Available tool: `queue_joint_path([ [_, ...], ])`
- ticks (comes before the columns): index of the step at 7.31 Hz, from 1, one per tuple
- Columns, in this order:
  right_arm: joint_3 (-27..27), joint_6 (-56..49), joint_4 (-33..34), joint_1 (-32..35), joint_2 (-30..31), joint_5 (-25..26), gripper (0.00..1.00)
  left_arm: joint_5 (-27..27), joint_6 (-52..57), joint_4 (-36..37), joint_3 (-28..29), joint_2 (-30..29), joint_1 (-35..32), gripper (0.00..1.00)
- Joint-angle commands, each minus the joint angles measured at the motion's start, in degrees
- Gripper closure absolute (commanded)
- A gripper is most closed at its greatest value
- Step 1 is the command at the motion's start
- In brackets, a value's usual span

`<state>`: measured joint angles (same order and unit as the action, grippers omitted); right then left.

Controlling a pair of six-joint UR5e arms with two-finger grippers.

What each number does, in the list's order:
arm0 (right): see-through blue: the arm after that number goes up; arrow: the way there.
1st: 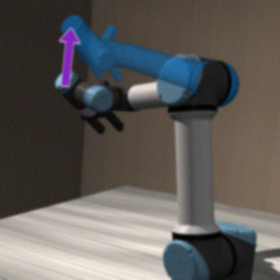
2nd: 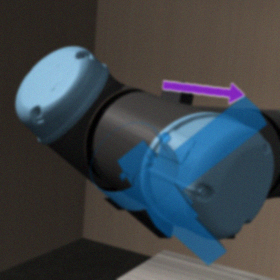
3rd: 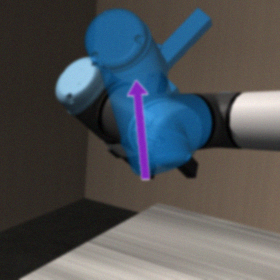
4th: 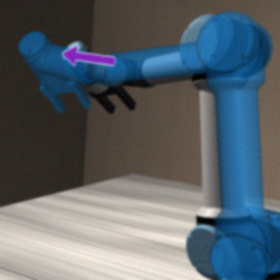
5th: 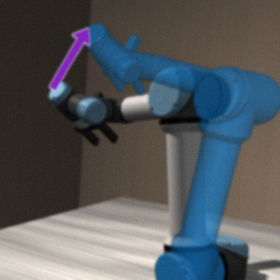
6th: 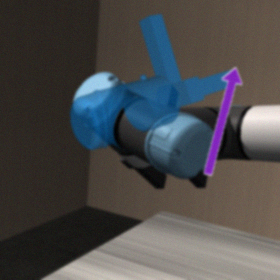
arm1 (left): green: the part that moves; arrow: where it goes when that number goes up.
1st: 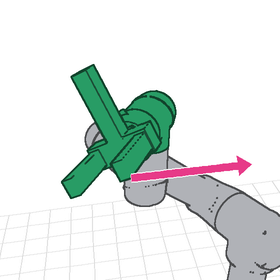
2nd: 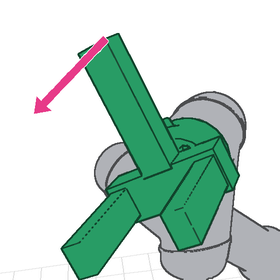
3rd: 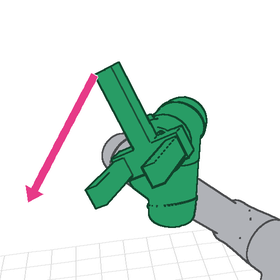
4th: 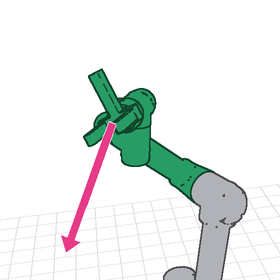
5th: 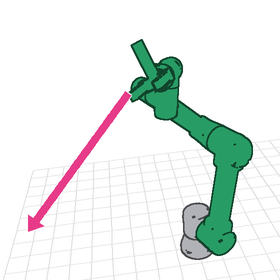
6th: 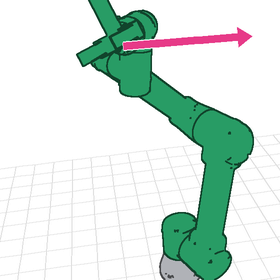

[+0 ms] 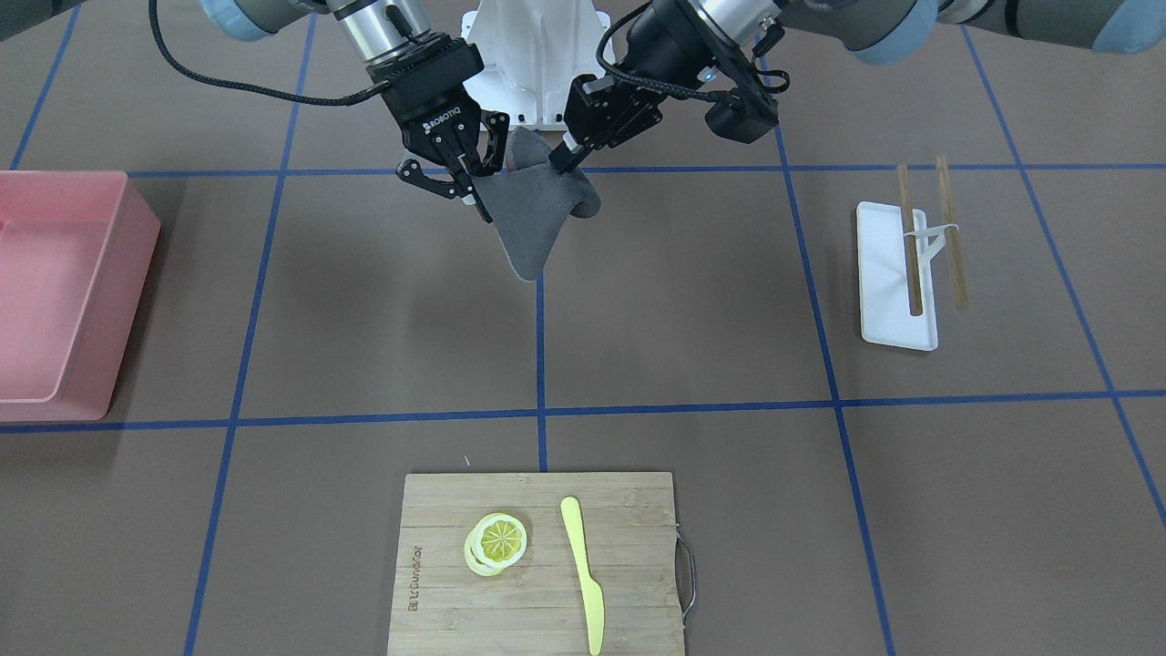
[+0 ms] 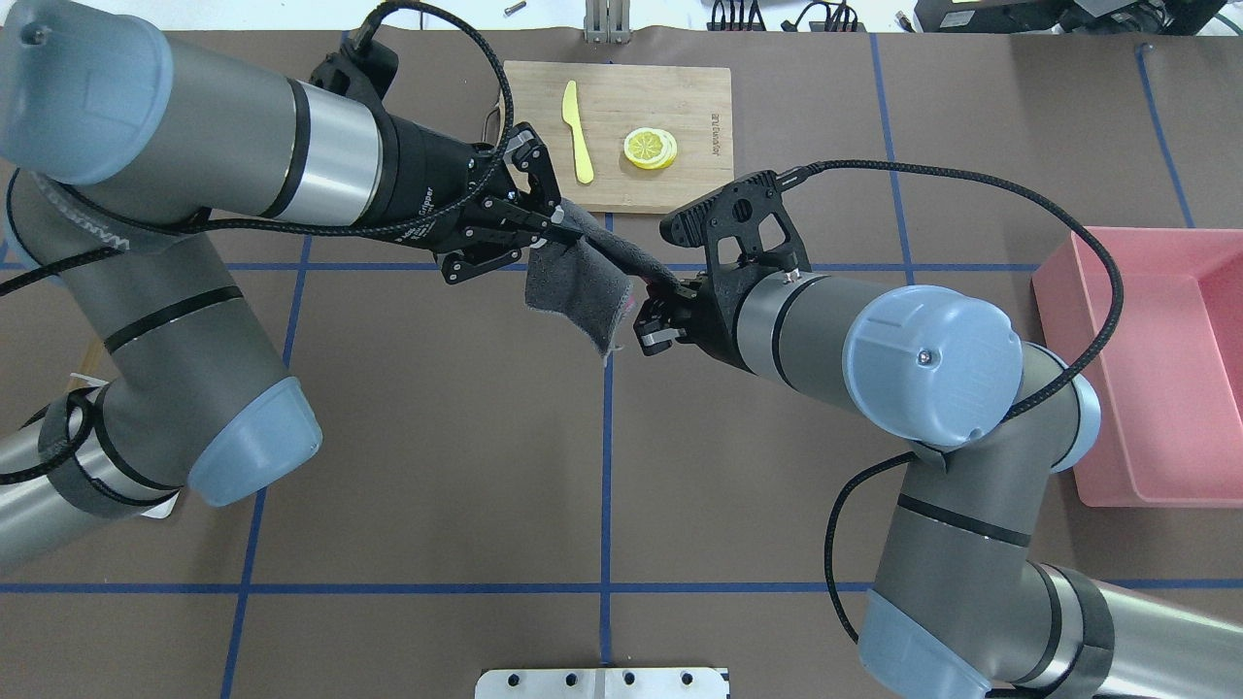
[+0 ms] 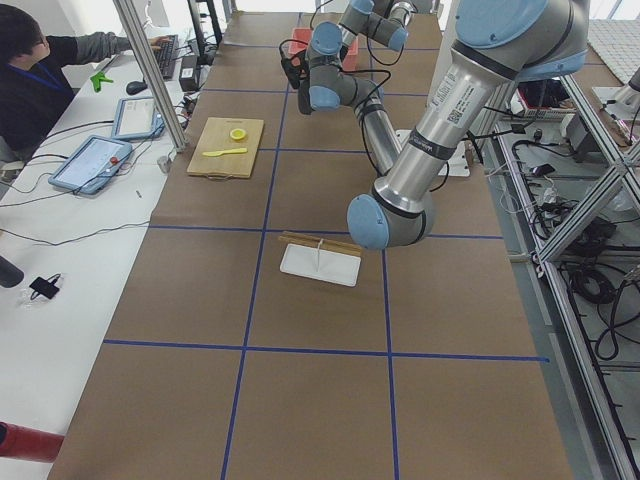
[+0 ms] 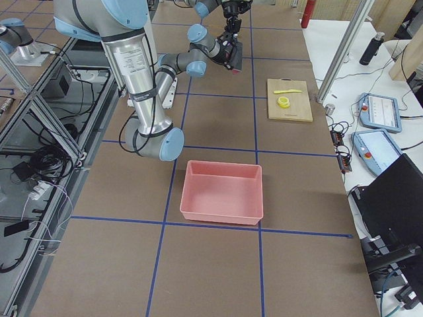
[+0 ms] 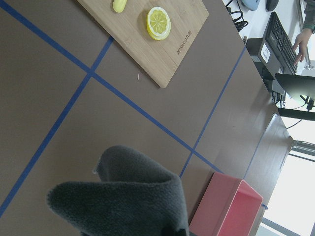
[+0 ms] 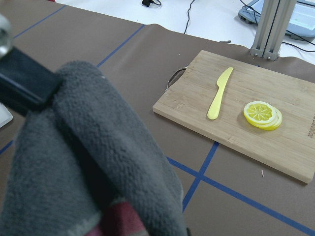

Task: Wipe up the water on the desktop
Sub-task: 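Grasp the towel with the right gripper and release it from the left gripper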

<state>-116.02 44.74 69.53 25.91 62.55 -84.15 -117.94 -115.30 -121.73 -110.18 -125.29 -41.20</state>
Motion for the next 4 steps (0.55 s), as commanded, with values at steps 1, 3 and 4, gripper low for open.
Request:
queue_joint_path([
  [1, -0.9, 0.2, 0.1, 0.7, 0.6, 0.0, 1.0, -0.3, 9.4, 0.1, -1.6, 3.1, -0.9, 0.02],
  [3, -0.9, 0.3, 0.2, 3.3, 1.4, -0.2, 1.0, -2.2, 21.2, 0.1, -3.6, 9.4, -5.8, 0.01],
  [4, -0.9, 0.3, 1.1, 5.2, 2.9, -0.7, 1.0, -8.7, 30.0, 0.1, -3.5, 13.3, -11.3, 0.01],
])
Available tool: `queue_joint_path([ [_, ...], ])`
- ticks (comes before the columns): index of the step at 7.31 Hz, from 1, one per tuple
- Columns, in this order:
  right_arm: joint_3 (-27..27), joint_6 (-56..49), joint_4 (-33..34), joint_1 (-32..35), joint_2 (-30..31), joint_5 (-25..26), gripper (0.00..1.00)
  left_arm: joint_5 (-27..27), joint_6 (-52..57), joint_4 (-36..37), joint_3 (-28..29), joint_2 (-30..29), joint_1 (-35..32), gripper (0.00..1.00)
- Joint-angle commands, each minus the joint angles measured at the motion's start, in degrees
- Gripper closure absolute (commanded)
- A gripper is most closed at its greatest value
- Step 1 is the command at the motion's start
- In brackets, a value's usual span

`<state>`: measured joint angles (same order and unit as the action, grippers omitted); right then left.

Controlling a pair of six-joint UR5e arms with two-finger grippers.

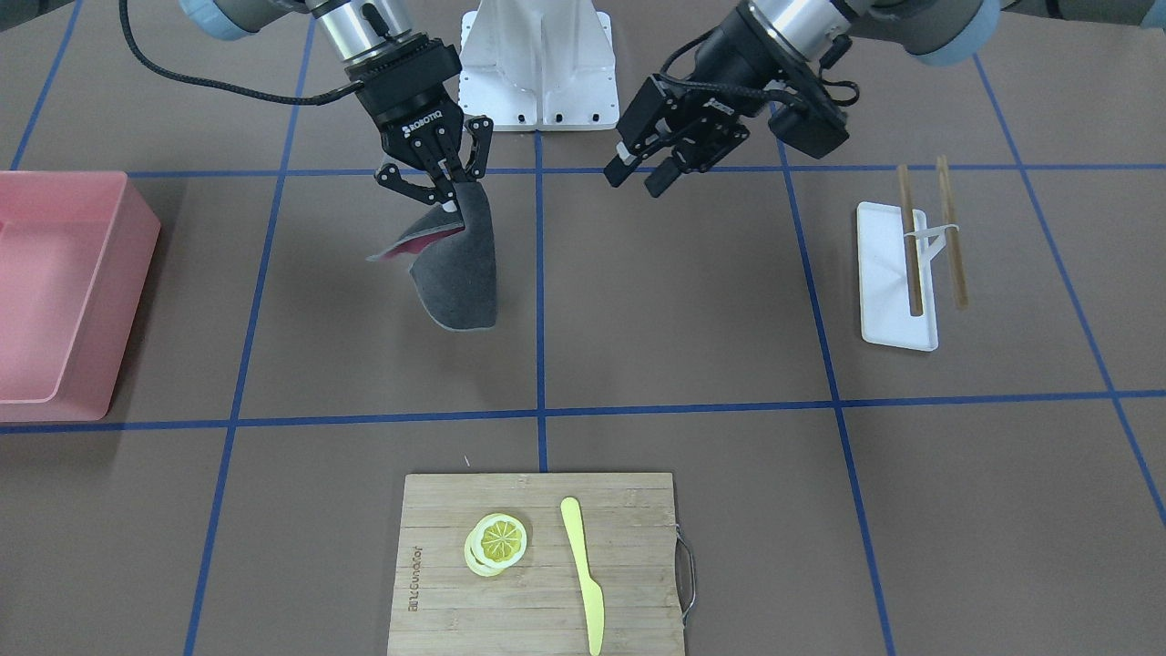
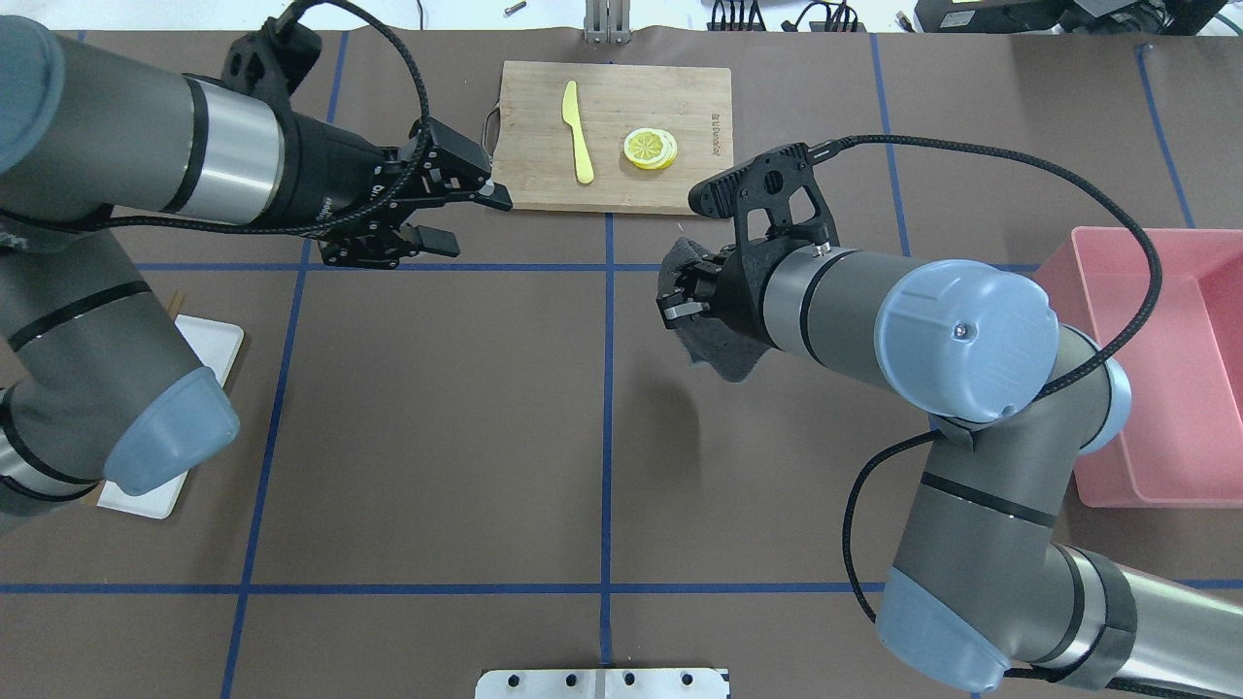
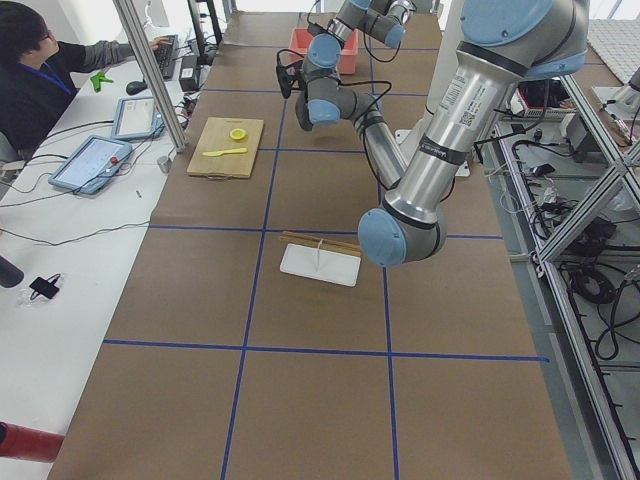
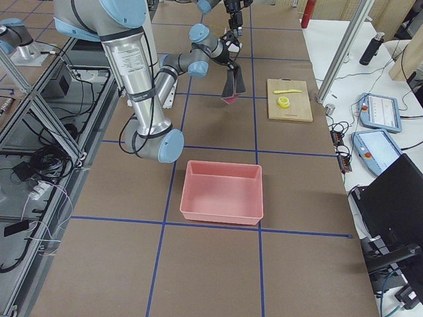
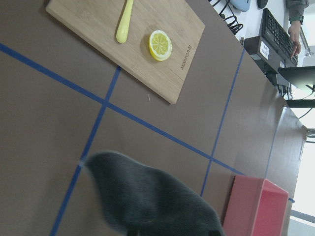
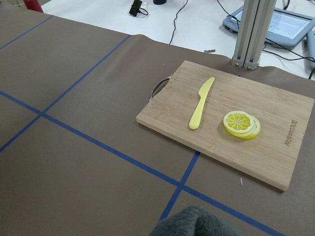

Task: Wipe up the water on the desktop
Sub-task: 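Grasp the towel with the right gripper and release it from the left gripper, then wipe the towel across the table with the right gripper while the left arm withdraws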

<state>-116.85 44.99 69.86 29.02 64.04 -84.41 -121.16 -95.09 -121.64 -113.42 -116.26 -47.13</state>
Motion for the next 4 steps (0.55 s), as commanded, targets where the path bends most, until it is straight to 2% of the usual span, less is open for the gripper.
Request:
queue_joint_path([
  [1, 0.0, 0.0, 3.0, 4.3, 3.0, -2.6, 1.0, -12.2, 21.6, 0.0, -0.2, 9.7, -12.5, 0.01],
  [3, 0.0, -0.9, 6.7, 11.5, 6.1, -13.0, 1.0, -15.2, 50.2, 2.3, 1.6, 21.4, -22.1, 0.01],
  [4, 0.0, -1.2, 6.6, 13.8, 8.2, -16.9, 1.0, -15.2, 63.7, 9.2, 1.7, 24.3, -26.4, 0.01],
])
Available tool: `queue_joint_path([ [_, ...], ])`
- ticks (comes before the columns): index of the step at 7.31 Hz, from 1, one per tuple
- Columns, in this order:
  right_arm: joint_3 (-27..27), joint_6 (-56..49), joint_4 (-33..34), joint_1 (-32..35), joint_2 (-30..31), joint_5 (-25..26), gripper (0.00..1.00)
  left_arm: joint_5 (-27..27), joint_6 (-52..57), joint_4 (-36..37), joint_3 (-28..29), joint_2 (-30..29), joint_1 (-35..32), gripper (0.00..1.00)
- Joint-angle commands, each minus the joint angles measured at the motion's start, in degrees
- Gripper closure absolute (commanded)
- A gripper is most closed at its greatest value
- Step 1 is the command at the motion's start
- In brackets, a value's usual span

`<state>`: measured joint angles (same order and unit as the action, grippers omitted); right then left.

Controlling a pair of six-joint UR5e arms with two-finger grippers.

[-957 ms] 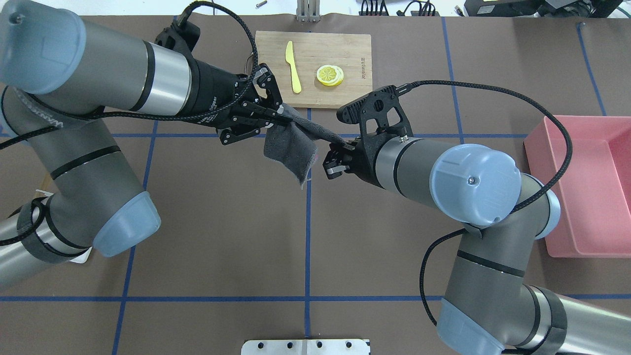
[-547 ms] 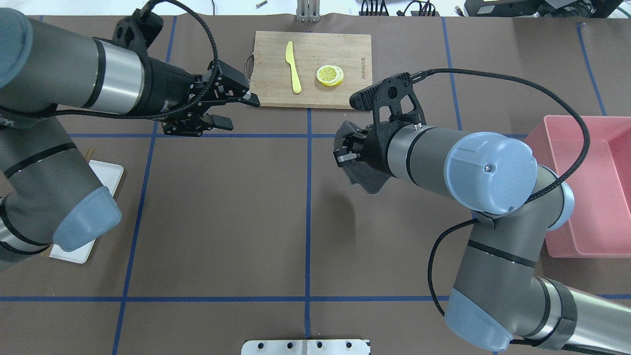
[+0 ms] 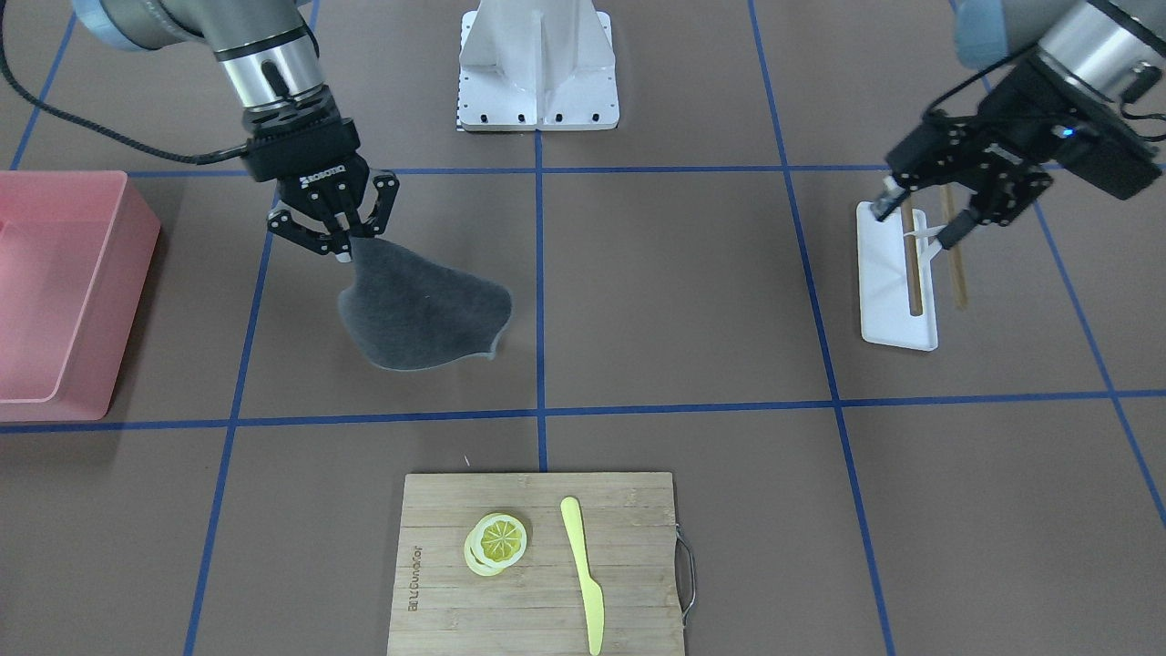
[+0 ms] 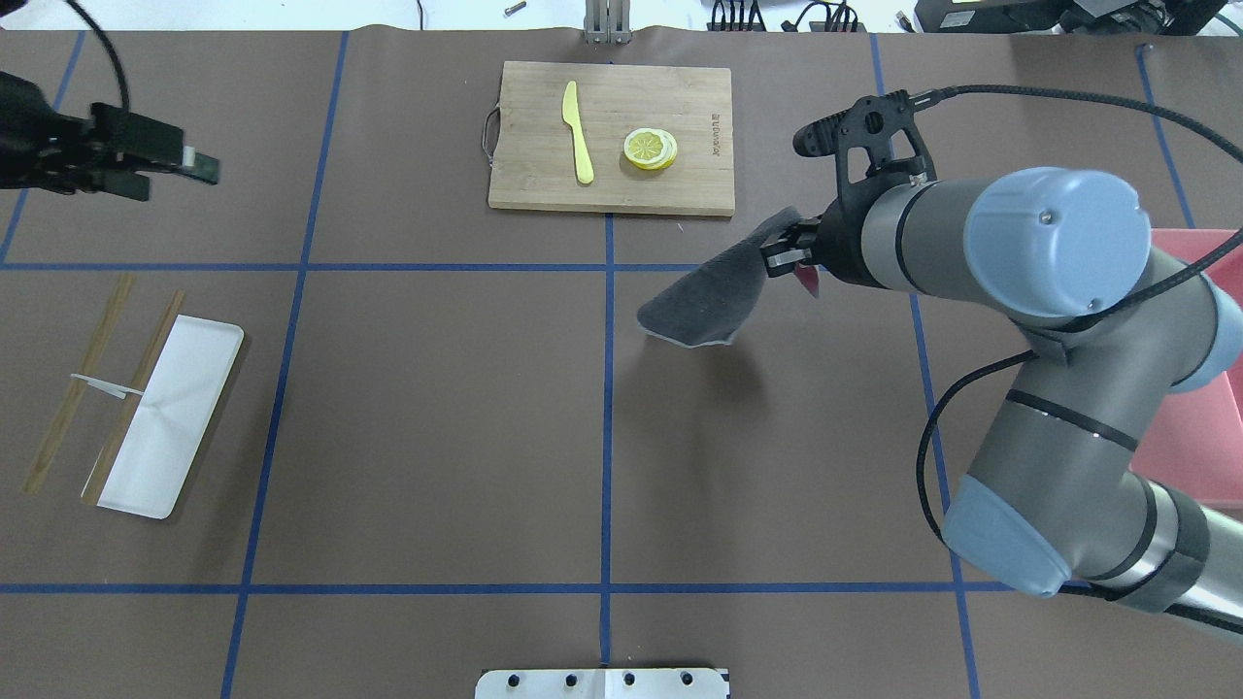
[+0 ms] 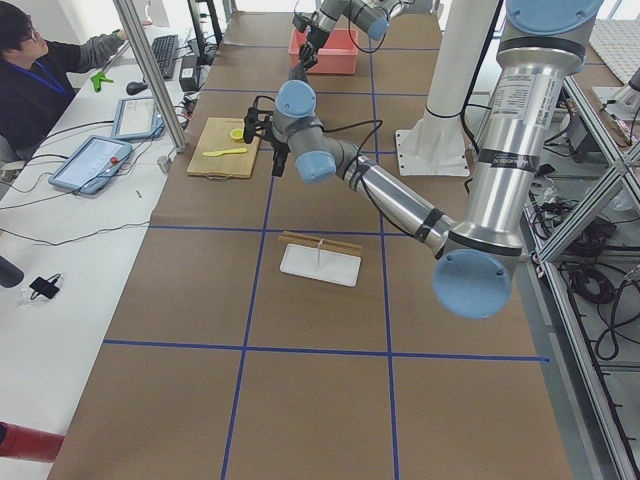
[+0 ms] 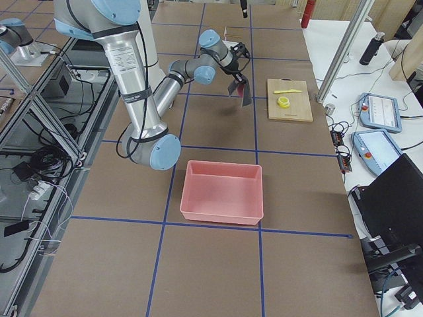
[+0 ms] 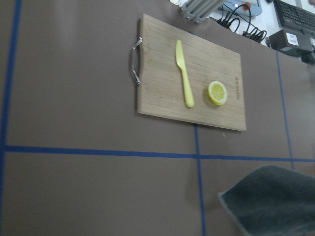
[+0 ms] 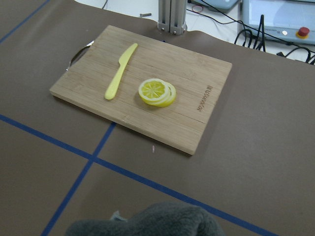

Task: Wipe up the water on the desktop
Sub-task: 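Wipe the towel across the table with the right gripper while the left arm withdraws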

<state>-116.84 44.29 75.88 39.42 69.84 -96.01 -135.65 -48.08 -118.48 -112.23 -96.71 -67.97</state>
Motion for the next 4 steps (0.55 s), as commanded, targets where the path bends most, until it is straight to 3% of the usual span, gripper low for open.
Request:
queue_joint_path([
  [1, -0.1, -0.6, 0.6, 4.5, 4.8, -7.5, 1.0, -0.3, 34.0, 15.4, 1.1, 7.6, -10.4, 0.01],
  [2, -0.3, -0.6, 0.5, 4.8, 7.0, -8.2, 1.0, -0.1, 48.1, 24.3, 3.8, 7.9, -15.6, 0.01],
  [3, -2.1, -0.6, 0.6, 5.1, 10.1, -10.2, 1.0, -0.1, 64.7, 28.3, 10.7, 7.4, -22.4, 0.01],
  [4, -3.1, -0.6, 0.5, 5.1, 15.5, -11.1, 1.0, -0.1, 70.3, 28.6, 14.5, 7.2, -25.1, 0.01],
])
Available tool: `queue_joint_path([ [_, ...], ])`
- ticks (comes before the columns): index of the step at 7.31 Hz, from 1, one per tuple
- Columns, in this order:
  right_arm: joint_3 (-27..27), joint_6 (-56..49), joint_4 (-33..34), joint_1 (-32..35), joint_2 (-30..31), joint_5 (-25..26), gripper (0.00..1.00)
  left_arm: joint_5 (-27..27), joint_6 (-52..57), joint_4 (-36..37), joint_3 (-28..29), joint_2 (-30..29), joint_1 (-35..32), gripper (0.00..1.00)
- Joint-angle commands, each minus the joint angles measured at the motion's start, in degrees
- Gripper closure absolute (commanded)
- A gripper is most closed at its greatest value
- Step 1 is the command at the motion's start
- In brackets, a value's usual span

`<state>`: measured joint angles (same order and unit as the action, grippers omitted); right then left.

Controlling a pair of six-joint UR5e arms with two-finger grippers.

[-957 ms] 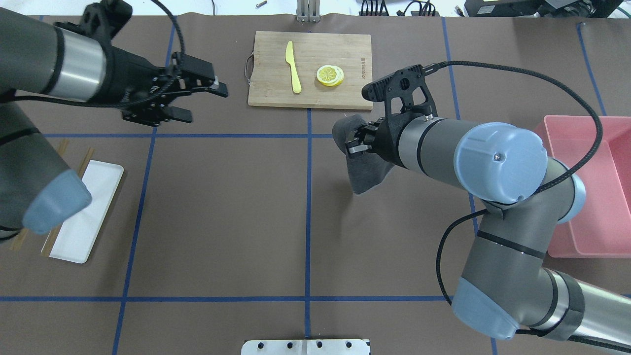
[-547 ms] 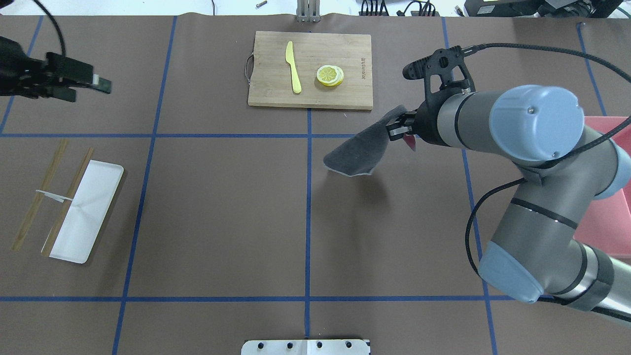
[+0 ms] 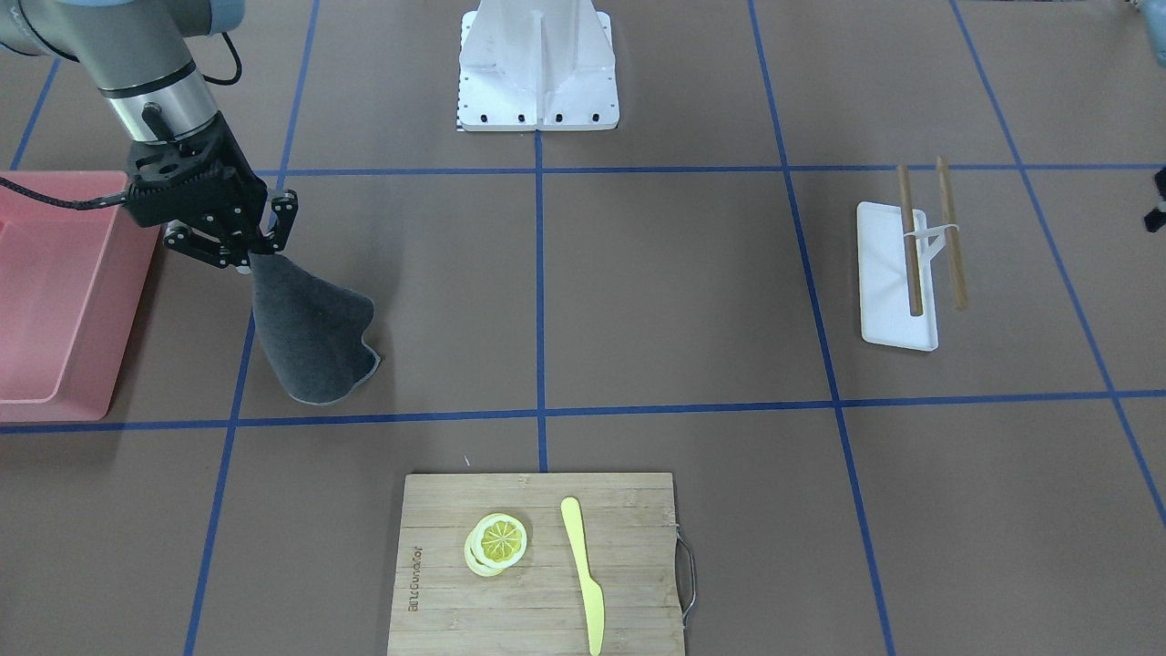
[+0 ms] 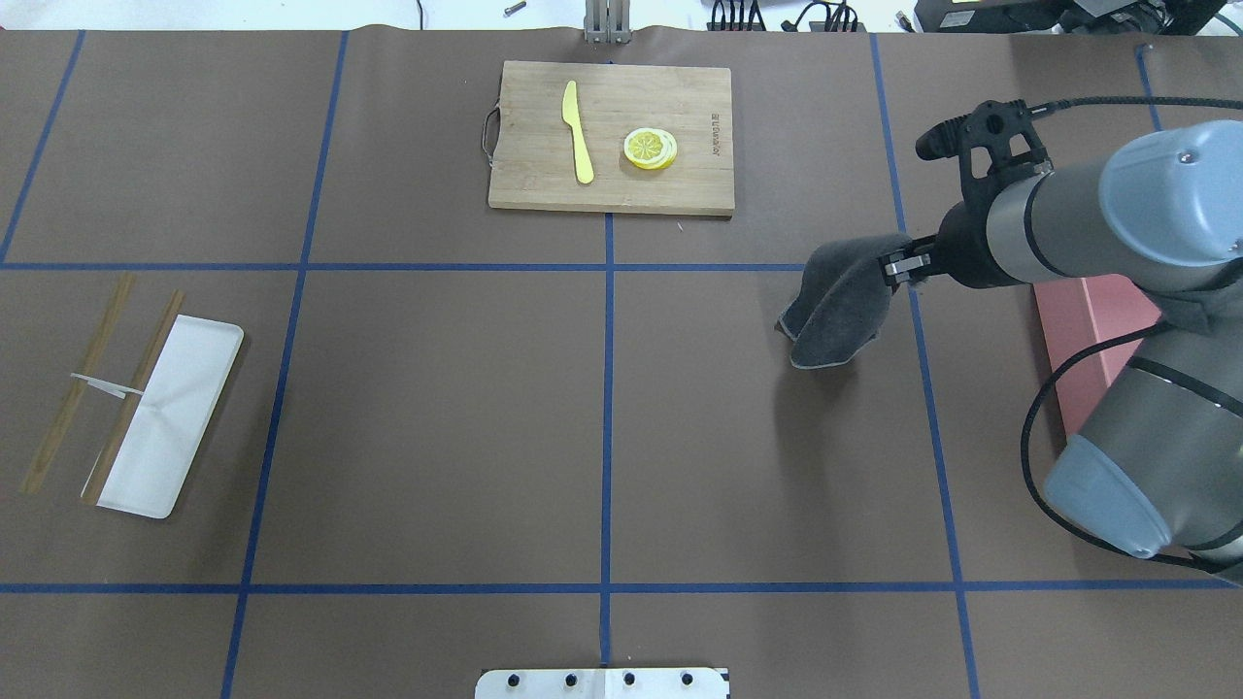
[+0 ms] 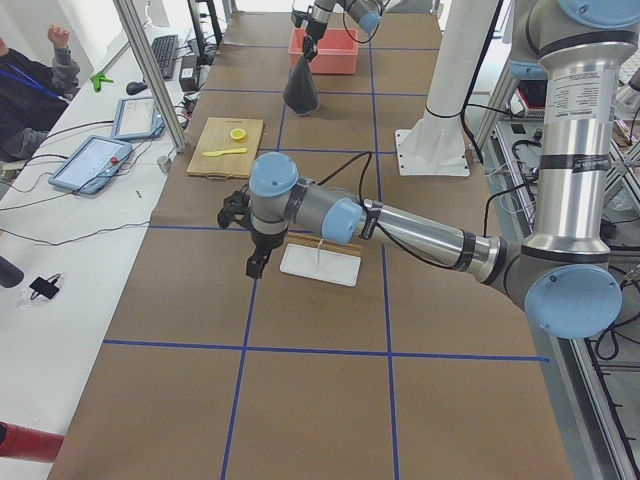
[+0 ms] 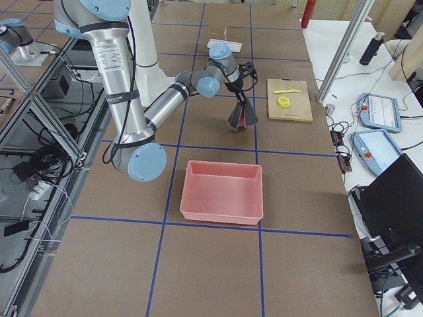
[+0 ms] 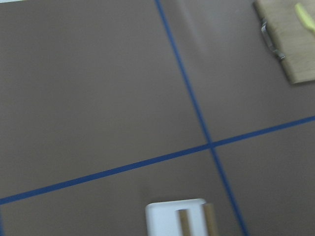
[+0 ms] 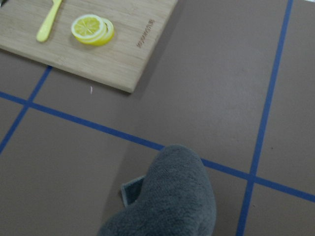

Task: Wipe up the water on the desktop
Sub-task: 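Wipe the towel across the table with the right gripper while the left arm withdraws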

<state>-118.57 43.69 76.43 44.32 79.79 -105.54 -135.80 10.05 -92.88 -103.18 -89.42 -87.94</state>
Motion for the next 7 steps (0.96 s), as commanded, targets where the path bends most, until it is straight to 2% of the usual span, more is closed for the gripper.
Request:
queue_joint_path([
  [1, -1.4, -0.3, 0.0, 0.2, 10.7, -1.2, 1.0, 0.0, 12.4, 2.9, 5.7, 0.6, -5.3, 0.01],
  [2, -0.9, -3.9, 0.1, -0.4, 15.3, -0.5, 1.0, 0.0, 12.5, 2.8, 5.7, 0.9, -5.4, 0.01],
  [3, 1.0, -4.4, 0.6, -2.6, 13.8, 0.9, 1.0, 0.0, 12.5, 2.8, 5.7, 1.1, -5.4, 0.01],
  [4, 3.3, -3.2, 4.0, -3.4, 6.6, 1.6, 1.0, 0.0, 12.5, 2.7, 5.6, 1.1, -6.0, 0.01],
  [5, 6.3, 4.8, 8.7, -7.2, -2.4, 1.9, 1.0, 0.0, 12.5, 2.7, 5.7, 1.2, -6.1, 0.01],
  [6, 11.5, 13.8, 10.0, -10.9, -11.7, 3.9, 1.0, 0.1, 12.5, 2.8, 5.8, 1.2, -6.1, 0.01],
  [7, 13.8, 21.2, 10.1, -14.9, -17.5, 7.5, 1.0, 0.1, 12.5, 2.8, 6.1, 1.1, -6.0, 0.01],
])
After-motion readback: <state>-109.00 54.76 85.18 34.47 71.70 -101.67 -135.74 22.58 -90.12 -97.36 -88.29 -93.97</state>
